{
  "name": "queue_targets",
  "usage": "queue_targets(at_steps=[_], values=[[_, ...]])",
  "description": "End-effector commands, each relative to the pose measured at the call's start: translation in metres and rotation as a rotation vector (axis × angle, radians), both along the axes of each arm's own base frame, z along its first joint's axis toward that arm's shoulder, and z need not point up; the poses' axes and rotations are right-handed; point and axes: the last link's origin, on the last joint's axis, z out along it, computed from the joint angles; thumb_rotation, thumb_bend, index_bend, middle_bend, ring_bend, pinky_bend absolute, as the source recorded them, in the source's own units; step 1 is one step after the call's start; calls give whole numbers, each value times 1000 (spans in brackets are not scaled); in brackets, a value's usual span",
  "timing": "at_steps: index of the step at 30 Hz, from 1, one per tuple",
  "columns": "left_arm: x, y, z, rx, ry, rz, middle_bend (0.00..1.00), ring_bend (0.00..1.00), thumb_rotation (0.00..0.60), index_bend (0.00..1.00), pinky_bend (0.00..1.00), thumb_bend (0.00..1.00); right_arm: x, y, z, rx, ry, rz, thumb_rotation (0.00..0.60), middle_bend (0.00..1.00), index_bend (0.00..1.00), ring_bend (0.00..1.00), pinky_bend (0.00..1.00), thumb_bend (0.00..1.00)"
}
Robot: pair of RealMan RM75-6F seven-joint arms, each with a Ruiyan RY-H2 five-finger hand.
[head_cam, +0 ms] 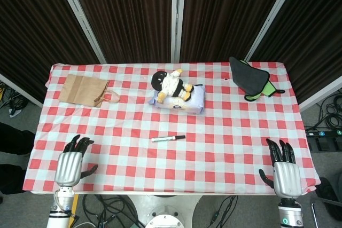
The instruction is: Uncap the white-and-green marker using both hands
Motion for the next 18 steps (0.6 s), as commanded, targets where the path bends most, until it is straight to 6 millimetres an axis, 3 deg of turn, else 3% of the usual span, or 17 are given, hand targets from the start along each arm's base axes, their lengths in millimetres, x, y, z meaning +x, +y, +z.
queue_targets(at_steps=[1, 8, 11, 18], values=[[21, 11, -3, -14, -1, -57, 230, 134, 600, 282, 280, 119, 4, -2, -1, 9, 15, 18, 600, 140, 51, 0, 0, 101], [86, 36, -18, -70, -20, -119, 282, 203, 600, 307, 333, 144, 7, -6, 5, -3, 26, 26, 600, 138, 51, 0, 0, 101], [113, 44, -34, -151, -23, -103, 292, 223, 600, 308, 345, 156, 9, -8, 7, -8, 27, 28, 600, 138, 51, 0, 0, 101], [154, 69, -79, -294, 19, -81, 322, 276, 600, 338, 391, 218, 8, -9, 6, 4, 26, 21, 600, 131, 51, 0, 0, 101]])
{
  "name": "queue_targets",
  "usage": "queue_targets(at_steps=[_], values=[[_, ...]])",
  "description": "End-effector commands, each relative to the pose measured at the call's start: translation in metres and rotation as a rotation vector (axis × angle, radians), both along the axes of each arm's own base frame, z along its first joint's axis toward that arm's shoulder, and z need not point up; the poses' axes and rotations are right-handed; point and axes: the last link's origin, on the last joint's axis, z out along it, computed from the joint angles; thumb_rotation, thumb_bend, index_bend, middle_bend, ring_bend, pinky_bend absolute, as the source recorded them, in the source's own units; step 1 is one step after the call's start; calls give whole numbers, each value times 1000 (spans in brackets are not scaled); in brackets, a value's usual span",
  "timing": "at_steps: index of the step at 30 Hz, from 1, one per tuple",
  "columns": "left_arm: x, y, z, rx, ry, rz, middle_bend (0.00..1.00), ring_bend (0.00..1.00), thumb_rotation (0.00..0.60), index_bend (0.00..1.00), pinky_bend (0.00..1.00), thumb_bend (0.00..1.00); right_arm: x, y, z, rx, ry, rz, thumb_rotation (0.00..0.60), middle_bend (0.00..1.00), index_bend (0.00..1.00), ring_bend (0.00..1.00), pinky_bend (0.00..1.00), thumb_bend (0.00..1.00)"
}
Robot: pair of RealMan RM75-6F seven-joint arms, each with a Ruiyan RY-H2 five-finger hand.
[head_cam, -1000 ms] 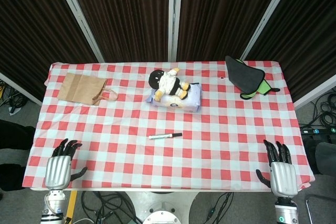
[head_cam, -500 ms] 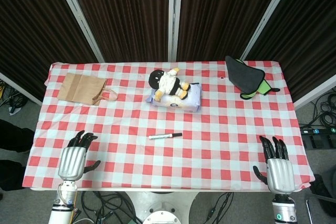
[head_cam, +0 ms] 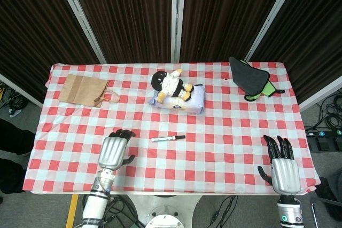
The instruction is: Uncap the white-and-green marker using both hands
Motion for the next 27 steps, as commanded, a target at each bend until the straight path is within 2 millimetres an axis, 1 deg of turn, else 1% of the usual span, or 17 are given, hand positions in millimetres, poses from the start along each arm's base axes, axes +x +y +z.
queue_targets(at_steps=[1, 5, 9, 14, 19, 27], values=[[42, 18, -33, -111, -2, -14, 327, 281, 600, 342, 395, 223, -1, 0, -1, 7, -2, -6, 600, 130, 51, 0, 0, 101], [59, 33, -53, -151, 96, -21, 339, 289, 600, 351, 403, 231, -5, -1, -1, 8, -3, -16, 600, 130, 51, 0, 0, 101], [70, 40, -65, -127, 229, -53, 384, 328, 600, 389, 432, 250, -9, -1, -1, -2, 6, -23, 600, 130, 51, 0, 0, 101], [81, 47, -79, -144, 259, -32, 417, 358, 600, 414, 457, 271, -13, -2, -1, -2, 1, -28, 600, 130, 51, 0, 0, 102], [86, 56, -91, -153, 281, -6, 423, 362, 600, 419, 461, 279, -17, -2, -2, -1, 2, -37, 600, 130, 51, 0, 0, 102], [91, 66, -105, -136, 387, -18, 445, 378, 600, 429, 471, 279, -21, -2, -3, 1, -1, -44, 600, 130, 51, 0, 0, 102]])
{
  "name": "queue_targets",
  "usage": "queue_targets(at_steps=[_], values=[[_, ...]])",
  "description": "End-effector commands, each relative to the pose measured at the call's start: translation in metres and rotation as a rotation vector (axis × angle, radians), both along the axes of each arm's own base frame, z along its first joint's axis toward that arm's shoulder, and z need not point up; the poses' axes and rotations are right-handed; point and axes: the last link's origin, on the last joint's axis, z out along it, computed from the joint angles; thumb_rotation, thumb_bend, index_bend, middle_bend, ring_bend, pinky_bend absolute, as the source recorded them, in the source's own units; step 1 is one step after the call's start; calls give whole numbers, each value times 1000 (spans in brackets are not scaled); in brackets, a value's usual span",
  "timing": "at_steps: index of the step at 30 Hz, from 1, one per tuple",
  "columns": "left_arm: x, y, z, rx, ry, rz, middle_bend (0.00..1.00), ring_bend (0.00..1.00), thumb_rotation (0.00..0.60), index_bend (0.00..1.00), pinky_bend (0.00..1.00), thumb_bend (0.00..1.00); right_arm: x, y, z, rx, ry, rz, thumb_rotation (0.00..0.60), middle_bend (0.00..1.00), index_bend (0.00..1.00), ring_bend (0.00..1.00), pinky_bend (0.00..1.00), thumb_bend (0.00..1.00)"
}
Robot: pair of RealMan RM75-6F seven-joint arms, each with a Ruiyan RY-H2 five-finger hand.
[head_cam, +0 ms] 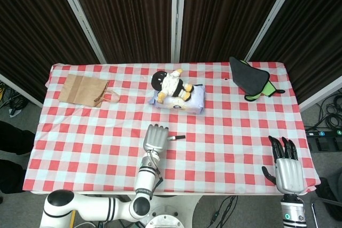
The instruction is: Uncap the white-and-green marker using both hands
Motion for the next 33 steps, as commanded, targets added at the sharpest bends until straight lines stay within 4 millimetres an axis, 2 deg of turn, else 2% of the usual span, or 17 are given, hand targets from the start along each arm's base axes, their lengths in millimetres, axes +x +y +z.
queue_targets(at_steps=[1, 14, 33], values=[[2, 2, -5, 0, 37, -6, 450, 382, 600, 434, 473, 279, 0, 0, 0, 1, -1, 0, 600, 130, 51, 0, 0, 102], [-5, 10, -16, -9, 84, 34, 461, 390, 600, 444, 479, 280, -4, 0, 0, 0, -8, -6, 600, 130, 51, 0, 0, 103], [-10, 19, -26, -27, 97, 64, 515, 443, 600, 504, 526, 369, -5, 0, -1, 6, -9, -12, 600, 130, 51, 0, 0, 103]])
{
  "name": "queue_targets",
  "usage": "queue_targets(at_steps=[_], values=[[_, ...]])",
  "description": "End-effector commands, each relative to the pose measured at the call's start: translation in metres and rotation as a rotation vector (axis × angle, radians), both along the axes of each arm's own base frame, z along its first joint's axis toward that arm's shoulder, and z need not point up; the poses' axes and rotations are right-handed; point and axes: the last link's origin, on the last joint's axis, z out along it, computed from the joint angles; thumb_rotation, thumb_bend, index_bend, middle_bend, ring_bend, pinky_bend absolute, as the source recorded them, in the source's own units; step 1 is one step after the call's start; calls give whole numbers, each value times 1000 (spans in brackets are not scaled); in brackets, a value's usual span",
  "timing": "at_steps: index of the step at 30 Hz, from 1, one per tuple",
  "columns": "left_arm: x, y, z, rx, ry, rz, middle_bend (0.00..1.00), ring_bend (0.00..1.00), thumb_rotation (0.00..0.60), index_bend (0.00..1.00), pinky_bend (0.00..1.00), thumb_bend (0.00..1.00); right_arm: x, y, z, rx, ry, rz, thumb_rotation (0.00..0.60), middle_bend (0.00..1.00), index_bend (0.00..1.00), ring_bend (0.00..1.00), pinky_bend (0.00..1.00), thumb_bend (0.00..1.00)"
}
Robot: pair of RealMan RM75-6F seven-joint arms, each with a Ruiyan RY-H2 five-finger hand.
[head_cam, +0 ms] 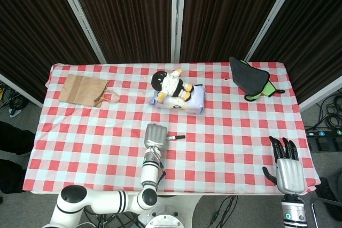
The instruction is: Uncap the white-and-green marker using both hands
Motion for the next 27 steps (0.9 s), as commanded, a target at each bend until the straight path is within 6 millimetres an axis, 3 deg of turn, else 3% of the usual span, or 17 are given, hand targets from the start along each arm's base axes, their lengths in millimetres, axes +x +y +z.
queue_targets(at_steps=[1, 18, 22, 27], values=[[0, 1, 0, -1, -2, -2, 519, 446, 600, 507, 529, 373, 0, 0, 0, 2, -5, -1, 600, 131, 51, 0, 0, 103], [10, -6, 22, 32, -131, -83, 593, 525, 600, 584, 589, 410, 7, -6, -4, 29, 4, 24, 600, 140, 52, 0, 0, 104], [18, -14, 29, 18, -165, -114, 596, 528, 600, 587, 593, 410, 24, -26, -6, 48, 24, 100, 600, 206, 170, 7, 1, 105], [30, -15, 32, 12, -165, -150, 596, 528, 600, 587, 593, 411, 65, -66, -20, 110, 76, 212, 600, 269, 272, 39, 28, 108]])
